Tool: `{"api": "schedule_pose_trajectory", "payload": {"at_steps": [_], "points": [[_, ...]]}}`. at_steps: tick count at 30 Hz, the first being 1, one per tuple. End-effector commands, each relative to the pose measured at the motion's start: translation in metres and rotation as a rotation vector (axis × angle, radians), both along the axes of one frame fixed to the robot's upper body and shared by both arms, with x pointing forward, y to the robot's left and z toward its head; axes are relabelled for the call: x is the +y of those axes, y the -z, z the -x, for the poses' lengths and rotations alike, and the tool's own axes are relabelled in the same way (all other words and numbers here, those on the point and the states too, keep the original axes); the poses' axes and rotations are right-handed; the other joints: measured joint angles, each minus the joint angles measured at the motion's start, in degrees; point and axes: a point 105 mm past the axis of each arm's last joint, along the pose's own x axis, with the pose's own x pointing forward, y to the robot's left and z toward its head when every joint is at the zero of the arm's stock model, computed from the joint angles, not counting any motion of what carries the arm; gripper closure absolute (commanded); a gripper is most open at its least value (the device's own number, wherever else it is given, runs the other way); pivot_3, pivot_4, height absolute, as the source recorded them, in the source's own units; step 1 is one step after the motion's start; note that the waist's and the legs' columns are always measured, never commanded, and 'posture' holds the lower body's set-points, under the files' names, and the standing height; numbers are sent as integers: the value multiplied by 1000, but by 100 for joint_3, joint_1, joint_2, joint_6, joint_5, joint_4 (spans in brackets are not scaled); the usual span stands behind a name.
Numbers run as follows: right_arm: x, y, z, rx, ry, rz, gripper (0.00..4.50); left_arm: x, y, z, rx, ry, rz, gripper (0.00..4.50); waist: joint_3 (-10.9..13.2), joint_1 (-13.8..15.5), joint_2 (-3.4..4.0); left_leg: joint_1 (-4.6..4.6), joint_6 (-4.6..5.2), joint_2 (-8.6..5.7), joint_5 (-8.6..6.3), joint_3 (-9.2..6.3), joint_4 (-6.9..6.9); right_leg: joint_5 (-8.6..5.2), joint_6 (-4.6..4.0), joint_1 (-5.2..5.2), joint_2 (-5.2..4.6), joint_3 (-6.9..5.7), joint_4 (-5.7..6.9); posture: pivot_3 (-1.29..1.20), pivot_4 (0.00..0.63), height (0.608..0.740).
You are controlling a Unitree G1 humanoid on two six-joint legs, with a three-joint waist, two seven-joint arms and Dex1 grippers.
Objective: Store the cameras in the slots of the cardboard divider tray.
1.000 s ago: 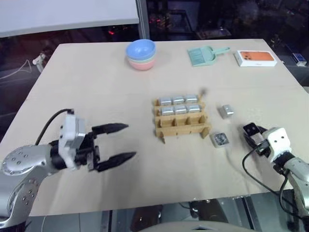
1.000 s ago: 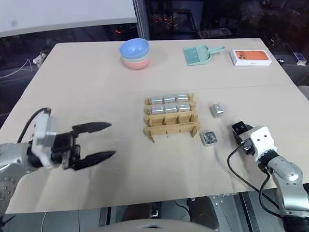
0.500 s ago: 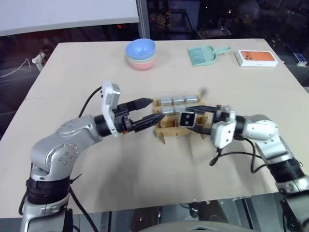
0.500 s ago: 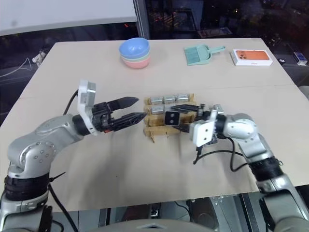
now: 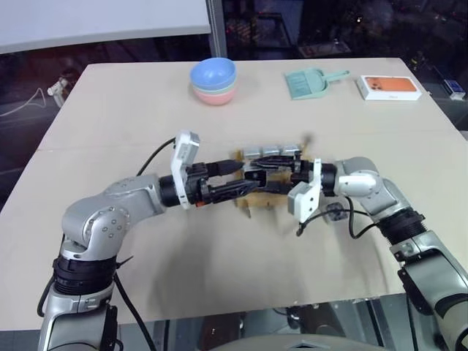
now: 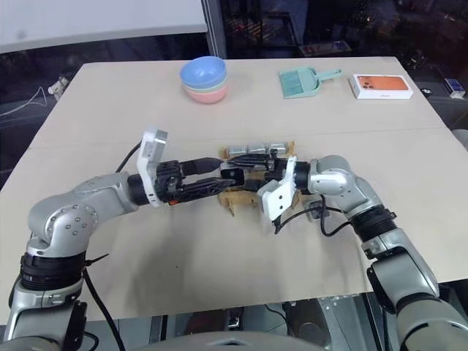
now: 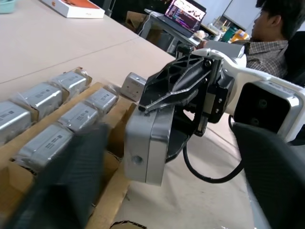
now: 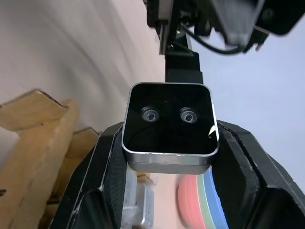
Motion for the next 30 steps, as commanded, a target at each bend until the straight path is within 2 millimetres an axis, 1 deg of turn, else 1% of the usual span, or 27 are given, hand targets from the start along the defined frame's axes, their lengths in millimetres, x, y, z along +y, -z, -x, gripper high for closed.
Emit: {"api": "schedule_pose_trajectory", "payload": {"at_steps": [1, 2, 3, 4, 5, 8, 11, 12, 13, 14, 16, 17, 20, 23, 26, 27, 28, 29, 30], "points": [[0, -11, 6, -40, -29, -41, 2523, 0, 0, 2, -15, 16, 4, 2163, 0, 0, 0, 0, -1, 0, 0, -1, 0, -1, -2, 0, 0, 0, 1, 0, 150, 740], [0, -12, 6, -40, -31, -41, 2523, 0, 1, 1, -15, 16, 3, 2571, 0, -1, 0, 1, -1, 0, 1, -1, 0, -3, -6, 0, 1, 0, 2, 0, 150, 740], [0, -12, 6, -42, -33, -43, 2523, 1, 2, 0, -17, 16, 0, 3170, 0, -1, 0, 1, -1, 0, 1, -2, 0, -8, -13, 0, 1, -1, 3, 0, 150, 740], [0, -14, 6, -45, -35, -45, 2523, 1, 3, 0, -18, 17, -3, 3279, 0, 2, 0, 1, -1, 0, 1, -1, 0, -10, -17, 0, 1, -1, 3, 0, 150, 740], [1, -15, 6, -47, -38, -49, 2523, 0, 3, -1, -22, 20, -6, 3770, 0, 3, 0, 0, -1, 0, 1, -1, 0, -10, -18, 0, 0, -1, 3, 0, 150, 740], [1, -17, 7, -44, -42, -53, 2523, -2, 3, -3, -38, 20, -10, 3771, 0, 2, 0, 0, -1, 0, 1, 1, 0, -10, -18, 0, 0, 2, 2, 0, 150, 740], [0, -15, 6, -3, -21, -46, 2523, -3, 3, -4, -49, 24, -15, 3771, 0, 2, 0, 0, -1, 0, 1, -1, 0, -10, -18, 0, 0, 0, 2, 0, 150, 740], [0, -14, 5, 12, -12, -45, 2025, -3, 3, -4, -51, 25, -16, 3772, 0, 2, 0, 0, -1, 0, 1, -1, 0, -10, -18, 0, 0, 0, 2, 0, 150, 740], [0, -14, 5, 27, -6, -47, 1419, -3, 3, -4, -51, 26, -16, 3772, 0, 2, 0, 0, 0, 0, 1, -2, 0, -10, -18, 0, 0, 0, 2, 0, 150, 740], [-1, -14, 5, 32, -5, -50, 1228, -3, 3, -4, -54, 27, -19, 3772, 0, 2, 0, 0, 1, 0, 0, -1, 0, -10, -18, 0, 0, 0, 2, 0, 150, 740], [-2, -14, 5, 51, 5, -59, 385, -3, 3, -5, -61, 24, -22, 3772, 0, 2, 0, 0, 3, 1, -1, -1, 0, -10, -17, 0, 0, 1, 2, 0, 150, 740], [-4, -13, 5, 62, 14, -57, 44, -3, 2, -6, -70, 18, -22, 3772, 0, 2, 0, 0, 4, 1, -2, -1, 0, -9, -17, 0, 0, 1, 2, 0, 150, 740], [-18, -7, 7, 165, 47, -57, 44, -1, -1, -10, -108, -8, -19, 3772, 0, 31, -1, -2, 5, 0, -2, -4, 0, -9, -17, 0, 0, -2, 2, 0, 150, 740], [-37, -7, 14, 345, 85, -112, 44, 5, 5, -16, -160, -35, -81, 3772, 0, 35, -1, -4, 21, -1, -11, -3, 1, -10, -18, 1, -4, -2, -2, 0, 150, 740], [-66, -6, 25, 676, 142, -201, 44, 9, 6, -29, -251, -74, -118, 3772, 2, 42, 0, -6, 24, -2, -13, -3, 0, -10, -18, 0, -5, -3, -3, 0, 150, 740], [-79, -10, 28, 820, 164, -272, 44, 8, 7, -31, -276, -70, -121, 3772, 2, 74, 0, -4, 24, -1, -14, -5, 0, -10, -18, 2, -6, -4, -2, 0, 150, 740], [-93, -8, 34, 964, 191, -279, 44, 6, 9, -34, -291, -69, -126, 3772, 2, 76, -2, -6, 25, -1, -14, -7, 0, -11, -19, 2, -6, -7, -3, 0, 150, 740], [-100, -7, 40, 1061, 208, -275, 44, 5, 11, -36, -298, -68, -126, 3772, 3, 97, -1, -6, 26, -1, -14, -4, 2, -10, -19, 2, -6, -7, -3, 0, 150, 740], [-109, -2, 50, 1147, 220, -227, 44, 5, 14, -39, -309, -66, -134, 3772, 3, 106, -1, -6, 27, -2, -15, -3, 2, -11, -19, 2, -10, -5, -4, 0, 150, 740]]}}
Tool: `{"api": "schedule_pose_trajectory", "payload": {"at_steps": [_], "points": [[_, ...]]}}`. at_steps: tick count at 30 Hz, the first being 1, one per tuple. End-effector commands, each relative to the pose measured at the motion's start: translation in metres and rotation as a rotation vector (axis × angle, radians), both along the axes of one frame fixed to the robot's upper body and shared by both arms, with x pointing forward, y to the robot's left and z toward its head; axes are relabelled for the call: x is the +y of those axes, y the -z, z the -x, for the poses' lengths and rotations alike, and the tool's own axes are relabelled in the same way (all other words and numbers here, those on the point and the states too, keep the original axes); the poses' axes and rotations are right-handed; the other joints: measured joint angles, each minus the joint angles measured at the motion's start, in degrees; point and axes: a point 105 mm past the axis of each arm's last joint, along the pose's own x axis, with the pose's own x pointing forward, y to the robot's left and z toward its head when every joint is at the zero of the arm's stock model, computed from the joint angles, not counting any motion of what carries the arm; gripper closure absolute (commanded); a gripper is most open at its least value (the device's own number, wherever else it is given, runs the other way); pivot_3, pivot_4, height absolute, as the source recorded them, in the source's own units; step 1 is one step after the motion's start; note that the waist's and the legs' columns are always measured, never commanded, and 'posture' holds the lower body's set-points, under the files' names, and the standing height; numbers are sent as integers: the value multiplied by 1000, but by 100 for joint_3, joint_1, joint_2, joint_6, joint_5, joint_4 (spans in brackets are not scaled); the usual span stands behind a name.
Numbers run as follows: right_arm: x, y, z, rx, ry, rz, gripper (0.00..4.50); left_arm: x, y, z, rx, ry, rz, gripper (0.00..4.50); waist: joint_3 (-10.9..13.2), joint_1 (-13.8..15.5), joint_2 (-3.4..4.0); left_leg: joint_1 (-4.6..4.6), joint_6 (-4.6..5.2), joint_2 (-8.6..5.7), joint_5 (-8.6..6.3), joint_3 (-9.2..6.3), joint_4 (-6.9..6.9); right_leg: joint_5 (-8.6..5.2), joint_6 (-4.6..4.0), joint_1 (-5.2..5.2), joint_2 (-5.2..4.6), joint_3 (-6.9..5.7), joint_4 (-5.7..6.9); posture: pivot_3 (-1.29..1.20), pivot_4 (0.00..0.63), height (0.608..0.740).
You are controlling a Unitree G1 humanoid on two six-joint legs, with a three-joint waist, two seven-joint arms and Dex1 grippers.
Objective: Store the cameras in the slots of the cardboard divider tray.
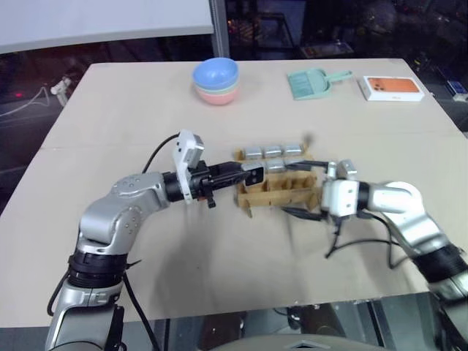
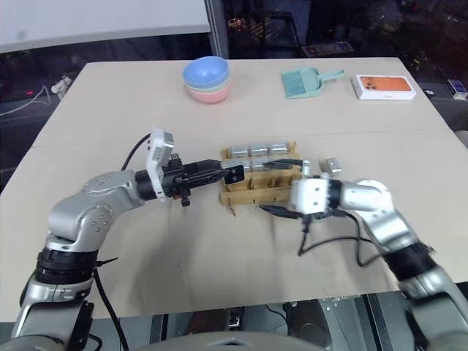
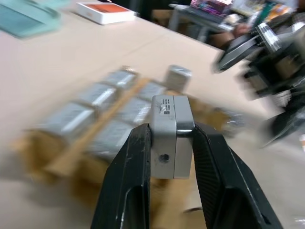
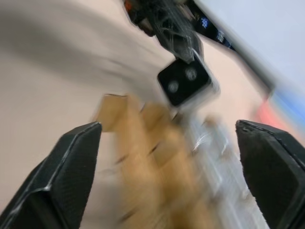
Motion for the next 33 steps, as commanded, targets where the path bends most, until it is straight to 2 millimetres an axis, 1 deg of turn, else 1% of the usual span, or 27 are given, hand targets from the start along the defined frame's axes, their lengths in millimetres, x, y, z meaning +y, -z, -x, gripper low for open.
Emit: {"api": "schedule_pose_trajectory", "payload": {"at_steps": [1, 3, 4, 9, 15, 16, 19, 21, 24, 27, 33], "points": [[-25, -14, 25, 255, -23, -31, 44, -7, -3, -5, -105, 38, -22, 3772, 0, 29, 1, 2, 1, 1, 0, 3, 0, 0, 0, 0, -1, 2, 0, 0, 150, 740], [-46, -14, 33, 342, 10, -24, 44, -9, 1, -7, -130, 55, -36, 3772, -3, 53, -8, 4, 3, -2, -2, 4, 1, 0, 0, 2, 0, 1, -1, 0, 150, 740], [-52, -15, 36, 361, 20, -21, 44, -10, 2, -8, -137, 60, -39, 3772, -3, 50, -8, 3, 3, 0, -2, 3, 1, -1, 0, 3, 3, -1, -2, 0, 150, 740], [-90, -21, 43, 357, 109, -47, 44, -21, 3, -8, -179, 115, -29, 3772, -3, 66, -9, 4, 3, 1, -2, 5, 3, -2, 4, 2, 13, 1, 0, 0, 150, 740], [-122, -19, 58, 377, 173, -88, 44, -20, 7, -8, -173, 130, -44, 3772, -3, 67, -10, -3, 3, -1, -2, 2, 5, 12, 26, 2, 12, 2, -3, 0, 150, 740], [-125, -18, 59, 371, 180, -90, 44, -19, 8, -8, -173, 129, -46, 3772, -2, 50, -9, -2, 4, 0, -2, 2, 5, 11, 26, 2, 12, 2, -3, 0, 150, 740], [-133, -22, 63, 279, 195, -157, 44, -19, 8, -8, -173, 129, -44, 3772, -3, 64, -11, 3, 4, 2, -2, 1, 5, 1, 43, 3, 15, 0, -2, 0, 150, 740], [-137, -17, 68, 278, 196, -156, 44, -20, 10, -8, -174, 128, -42, 3772, -3, 64, -7, 3, 4, 2, -2, 0, 6, 0, 44, 4, 16, -1, 0, 0, 150, 740], [-138, -14, 72, 285, 182, -169, 44, -22, 10, -7, -189, 137, -40, 3772, -3, 62, -8, 5, 4, 1, -2, 0, 6, 1, 43, 5, 15, 4, 1, 0, 150, 740], [-140, -14, 72, 276, 179, -179, 44, -24, 9, -9, -234, 132, -36, 3772, -3, 61, -7, 6, 4, 1, -2, 1, 6, 3, 41, 5, 15, 7, 0, 0, 150, 740], [-142, -16, 71, 282, 187, -170, 44, -19, 16, -3, -261, 161, -64, 3772, -4, 59, -7, 8, 4, 1, -2, 2, 6, 4, 37, 5, 15, 7, 1, 0, 150, 740]]}}
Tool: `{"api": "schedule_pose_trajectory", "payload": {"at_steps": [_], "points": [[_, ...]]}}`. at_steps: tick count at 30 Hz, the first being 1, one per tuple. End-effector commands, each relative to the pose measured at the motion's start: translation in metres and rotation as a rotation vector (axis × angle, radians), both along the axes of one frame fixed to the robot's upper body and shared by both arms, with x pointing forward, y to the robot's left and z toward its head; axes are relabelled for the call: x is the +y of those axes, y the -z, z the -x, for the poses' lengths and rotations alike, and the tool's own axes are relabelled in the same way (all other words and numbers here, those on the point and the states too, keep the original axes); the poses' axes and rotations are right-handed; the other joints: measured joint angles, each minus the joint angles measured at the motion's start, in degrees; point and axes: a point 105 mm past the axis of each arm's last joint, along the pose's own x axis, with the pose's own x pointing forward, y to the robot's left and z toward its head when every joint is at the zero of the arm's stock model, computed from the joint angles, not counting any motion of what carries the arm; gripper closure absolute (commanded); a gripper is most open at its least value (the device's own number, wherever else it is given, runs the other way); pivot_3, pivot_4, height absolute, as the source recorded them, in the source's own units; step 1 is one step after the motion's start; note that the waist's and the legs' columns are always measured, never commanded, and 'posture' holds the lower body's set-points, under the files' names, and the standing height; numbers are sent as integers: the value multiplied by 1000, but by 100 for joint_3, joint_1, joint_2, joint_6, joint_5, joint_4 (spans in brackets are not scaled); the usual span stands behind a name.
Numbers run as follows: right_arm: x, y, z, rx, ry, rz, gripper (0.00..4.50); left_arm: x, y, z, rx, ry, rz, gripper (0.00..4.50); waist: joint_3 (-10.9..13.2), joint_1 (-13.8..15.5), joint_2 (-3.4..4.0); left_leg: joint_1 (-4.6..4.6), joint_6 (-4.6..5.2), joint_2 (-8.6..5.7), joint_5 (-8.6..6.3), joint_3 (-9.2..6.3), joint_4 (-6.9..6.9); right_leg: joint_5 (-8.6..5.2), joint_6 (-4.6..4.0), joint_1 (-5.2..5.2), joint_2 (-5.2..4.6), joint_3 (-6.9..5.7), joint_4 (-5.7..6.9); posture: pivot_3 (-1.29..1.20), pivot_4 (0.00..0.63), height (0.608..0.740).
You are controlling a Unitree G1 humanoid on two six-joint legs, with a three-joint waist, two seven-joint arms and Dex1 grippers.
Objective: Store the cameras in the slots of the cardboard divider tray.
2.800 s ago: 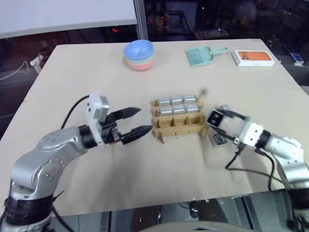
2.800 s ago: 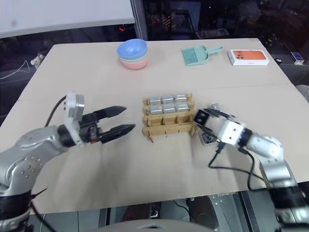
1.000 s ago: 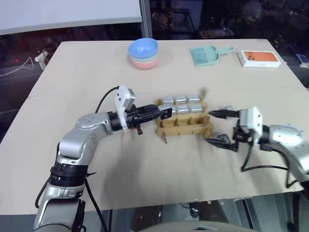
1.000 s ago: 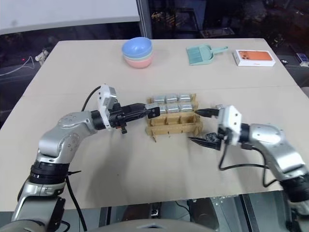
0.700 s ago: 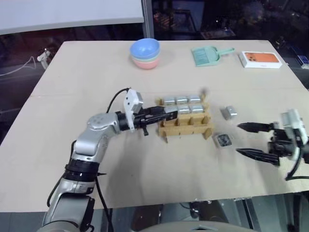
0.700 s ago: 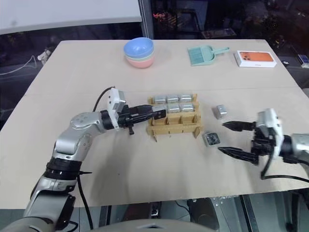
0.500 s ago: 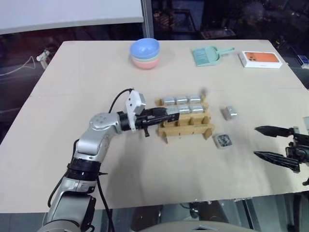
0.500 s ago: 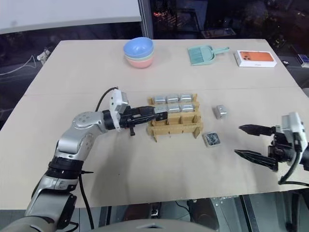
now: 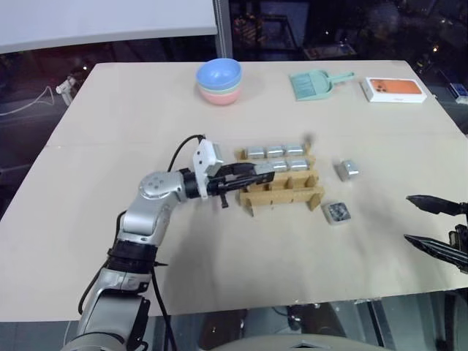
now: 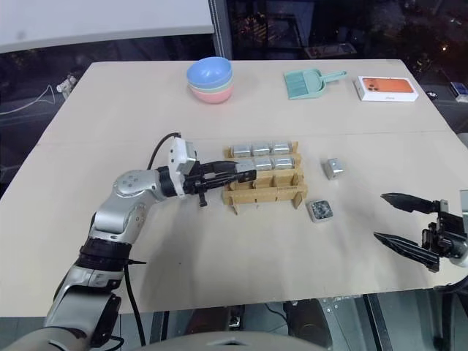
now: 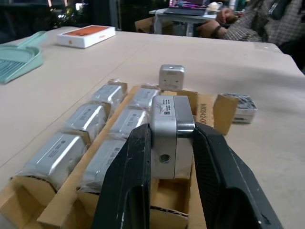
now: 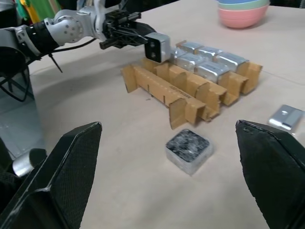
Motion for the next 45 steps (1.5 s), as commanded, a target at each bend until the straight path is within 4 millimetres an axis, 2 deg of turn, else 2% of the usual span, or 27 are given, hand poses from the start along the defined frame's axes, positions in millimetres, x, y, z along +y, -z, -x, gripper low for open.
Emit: {"api": "schedule_pose_trajectory", "payload": {"at_steps": [1, 8, 19, 21, 22, 27, 30, 33, 36, 39, 42, 45], "points": [[-3, -12, 1, -44, 0, 15, 44, 6, -2, 2, -48, 3, -6, 3772, 0, 1, 0, 0, 0, 0, 0, 0, 0, 0, 0, 0, 0, 0, 0, 0, 150, 740], [-2, -10, 3, -31, 4, 15, 44, 16, 8, 0, -49, -16, -54, 3772, 0, 5, 0, 0, 0, 0, 0, 0, 0, 5, -7, 1, 0, -1, 0, 0, 150, 740], [2, -8, 5, -19, -8, 11, 44, 8, 17, -14, -89, 17, -102, 3772, -1, 9, 1, 24, 0, 0, 0, -3, 8, -17, -11, 34, -1, -8, 0, 0, 150, 740], [3, -7, 8, -15, -3, 9, 0, 12, 17, -17, -114, 11, -113, 2726, -1, 13, 0, 23, 0, 0, 0, -2, 8, -15, -13, 34, -1, -10, 0, 0, 150, 740], [3, -6, 8, -13, -1, 8, 0, 13, 16, -18, -122, 8, -113, 2425, -1, 11, 1, 22, 0, 0, 0, -3, 8, -14, -14, 34, -2, -11, 0, 0, 150, 740], [5, -5, 8, -13, 6, 7, 0, 18, 5, -22, -132, -7, -77, 127, -1, 8, 0, 18, 1, 0, 0, -8, 7, -9, -20, 32, -5, -9, -2, 0, 150, 740], [10, -1, 4, -13, 19, 24, 0, 24, -21, -17, -140, 3, -44, 127, 0, -2, -1, 20, 1, 0, 0, -10, 7, -12, -14, 32, -4, -10, -2, 0, 150, 740], [17, 6, -3, 16, 44, 53, 0, 31, -46, -2, -93, 37, -22, 127, 0, -15, 0, 17, 1, 6, -1, -11, 5, -2, 3, 27, -3, -12, -1, 0, 150, 740], [24, 10, -7, 13, 47, 46, 0, 37, -58, 11, -52, 59, -41, 127, -1, -12, 2, 16, 0, 7, -1, -13, 3, -5, 4, 26, -3, -14, -1, 0, 150, 740], [27, 25, -19, 5, 106, 96, 0, 50, -72, 25, -6, 64, -84, 127, 0, -19, 1, 19, 0, 6, 0, -10, 3, -13, -1, 27, -3, -13, -1, 0, 150, 740], [25, 34, -45, -31, 213, 108, 0, 62, -87, 42, 39, 67, -117, 127, 5, -37, -4, 19, 0, 7, 0, -8, 4, -20, -9, 26, -2, -13, -1, 0, 150, 740], [17, 39, -72, -50, 345, 164, 0, 68, -94, 54, 69, 68, -142, 127, 7, -80, 5, 21, 0, 9, 0, -4, 4, -20, -9, 24, -5, -10, -1, 0, 150, 740]]}}
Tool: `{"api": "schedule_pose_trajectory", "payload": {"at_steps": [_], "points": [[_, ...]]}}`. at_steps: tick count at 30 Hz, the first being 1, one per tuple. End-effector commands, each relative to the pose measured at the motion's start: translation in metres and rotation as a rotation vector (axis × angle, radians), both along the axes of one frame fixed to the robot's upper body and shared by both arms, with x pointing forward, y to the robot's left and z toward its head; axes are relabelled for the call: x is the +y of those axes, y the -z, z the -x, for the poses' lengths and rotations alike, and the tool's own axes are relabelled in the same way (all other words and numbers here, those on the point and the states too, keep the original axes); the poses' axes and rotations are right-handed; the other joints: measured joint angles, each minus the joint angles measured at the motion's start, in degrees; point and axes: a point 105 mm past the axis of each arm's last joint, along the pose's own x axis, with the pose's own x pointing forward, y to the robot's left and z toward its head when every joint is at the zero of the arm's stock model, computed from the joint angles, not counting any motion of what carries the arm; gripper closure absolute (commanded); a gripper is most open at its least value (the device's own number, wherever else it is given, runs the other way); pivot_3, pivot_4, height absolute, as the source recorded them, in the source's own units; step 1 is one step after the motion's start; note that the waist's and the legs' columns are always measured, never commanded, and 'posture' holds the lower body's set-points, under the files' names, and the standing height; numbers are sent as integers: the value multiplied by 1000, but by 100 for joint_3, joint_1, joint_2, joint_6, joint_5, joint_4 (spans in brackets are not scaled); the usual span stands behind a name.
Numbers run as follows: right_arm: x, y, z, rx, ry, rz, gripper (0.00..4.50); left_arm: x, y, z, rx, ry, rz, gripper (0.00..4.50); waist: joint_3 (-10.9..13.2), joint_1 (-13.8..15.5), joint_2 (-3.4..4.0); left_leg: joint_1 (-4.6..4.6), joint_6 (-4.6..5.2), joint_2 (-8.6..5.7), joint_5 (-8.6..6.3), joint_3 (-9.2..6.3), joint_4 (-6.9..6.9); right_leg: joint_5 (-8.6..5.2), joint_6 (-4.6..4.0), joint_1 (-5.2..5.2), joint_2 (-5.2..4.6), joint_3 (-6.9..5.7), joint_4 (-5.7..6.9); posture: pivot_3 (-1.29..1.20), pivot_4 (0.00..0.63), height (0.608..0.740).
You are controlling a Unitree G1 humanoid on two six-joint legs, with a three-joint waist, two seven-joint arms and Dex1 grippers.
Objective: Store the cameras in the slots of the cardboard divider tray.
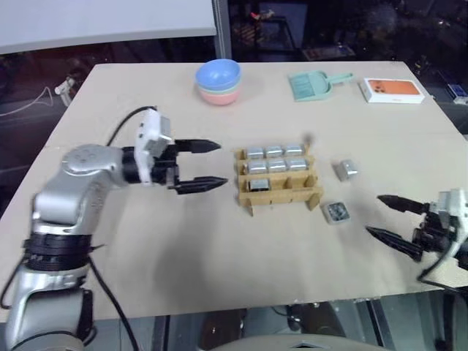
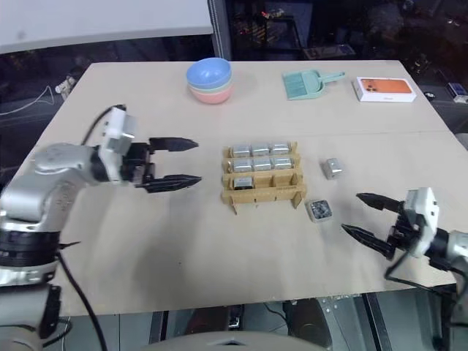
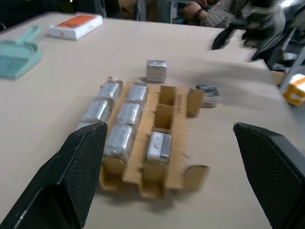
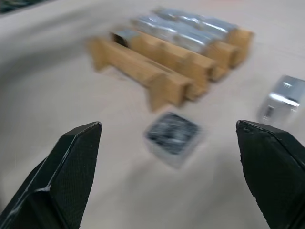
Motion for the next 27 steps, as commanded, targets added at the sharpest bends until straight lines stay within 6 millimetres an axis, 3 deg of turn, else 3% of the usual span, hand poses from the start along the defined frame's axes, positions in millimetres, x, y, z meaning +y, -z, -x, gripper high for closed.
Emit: {"api": "schedule_pose_trajectory", "payload": {"at_steps": [1, 4, 7, 16, 19, 24, 27], "points": [[-10, -1, -30, -48, 154, 83, 0, 3, -18, 20, -8, 38, -14, 127, 1, -5, 3, 0, 0, -2, 0, 1, 0, 0, 0, 0, -2, 1, 1, 0, 150, 740], [0, -5, -49, -67, 195, 34, 0, 10, -17, 36, 33, 55, -54, 127, 2, -43, 2, -3, -1, -5, 0, 0, -6, 0, -2, -5, 0, -1, 1, 0, 150, 740], [16, -1, -46, -15, 128, -10, 0, 20, -14, 48, 61, 53, -118, 127, 2, -68, 2, -16, -2, -3, 1, 0, -14, 4, -7, -23, 4, 1, 3, 0, 150, 740], [49, 22, -5, 175, -96, -45, 0, 31, -14, 60, 81, 23, -129, 127, 3, -36, 3, -24, -1, -3, 1, 6, -14, -1, -1, -31, -1, 3, 0, 0, 150, 740], [50, 31, -5, 156, -104, 10, 0, 32, -14, 61, 87, 23, -130, 127, 3, -57, 3, -19, -1, -2, 1, 8, -14, -1, 0, -31, 1, 4, 2, 0, 150, 740], [43, 37, -24, 91, -19, 87, 0, 32, -15, 62, 87, 28, -138, 127, 3, -75, 3, -15, -2, -2, 1, 12, -13, -1, 0, -31, 3, 6, 5, 0, 150, 740], [50, 43, -22, 94, 1, 69, 0, 33, -14, 63, 88, 28, -141, 127, 3, -71, 3, -18, -2, -2, 1, 11, -16, -1, -2, -33, 4, 5, 5, 0, 150, 740]]}}
